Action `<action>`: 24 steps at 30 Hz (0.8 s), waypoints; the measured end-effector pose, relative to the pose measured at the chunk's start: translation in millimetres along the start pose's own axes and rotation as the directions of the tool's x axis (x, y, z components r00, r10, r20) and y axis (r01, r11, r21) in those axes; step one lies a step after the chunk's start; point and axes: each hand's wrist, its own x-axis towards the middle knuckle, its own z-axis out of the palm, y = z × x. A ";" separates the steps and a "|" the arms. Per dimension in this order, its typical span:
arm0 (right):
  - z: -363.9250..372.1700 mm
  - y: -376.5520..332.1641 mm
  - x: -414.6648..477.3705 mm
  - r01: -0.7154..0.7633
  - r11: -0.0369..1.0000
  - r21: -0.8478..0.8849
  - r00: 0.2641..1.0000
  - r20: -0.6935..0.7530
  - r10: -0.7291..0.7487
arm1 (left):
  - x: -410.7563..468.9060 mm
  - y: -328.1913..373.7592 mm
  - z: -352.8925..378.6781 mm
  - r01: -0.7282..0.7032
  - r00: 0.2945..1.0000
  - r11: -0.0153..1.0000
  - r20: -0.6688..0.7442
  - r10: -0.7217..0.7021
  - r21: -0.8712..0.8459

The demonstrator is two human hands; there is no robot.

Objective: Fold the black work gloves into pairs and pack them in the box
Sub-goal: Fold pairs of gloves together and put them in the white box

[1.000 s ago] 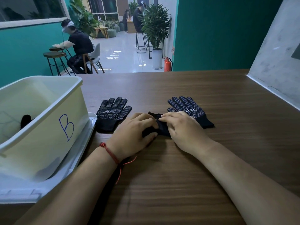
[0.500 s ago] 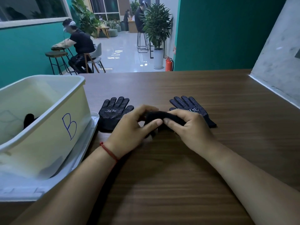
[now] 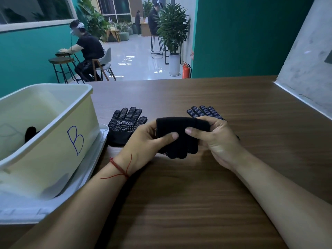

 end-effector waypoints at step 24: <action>-2.0 0.0 -0.8 0.025 0.995 0.094 0.993 0.115 -0.036 | 8.8 7.6 -6.9 0.275 0.948 0.886 -0.047 -0.314 -0.374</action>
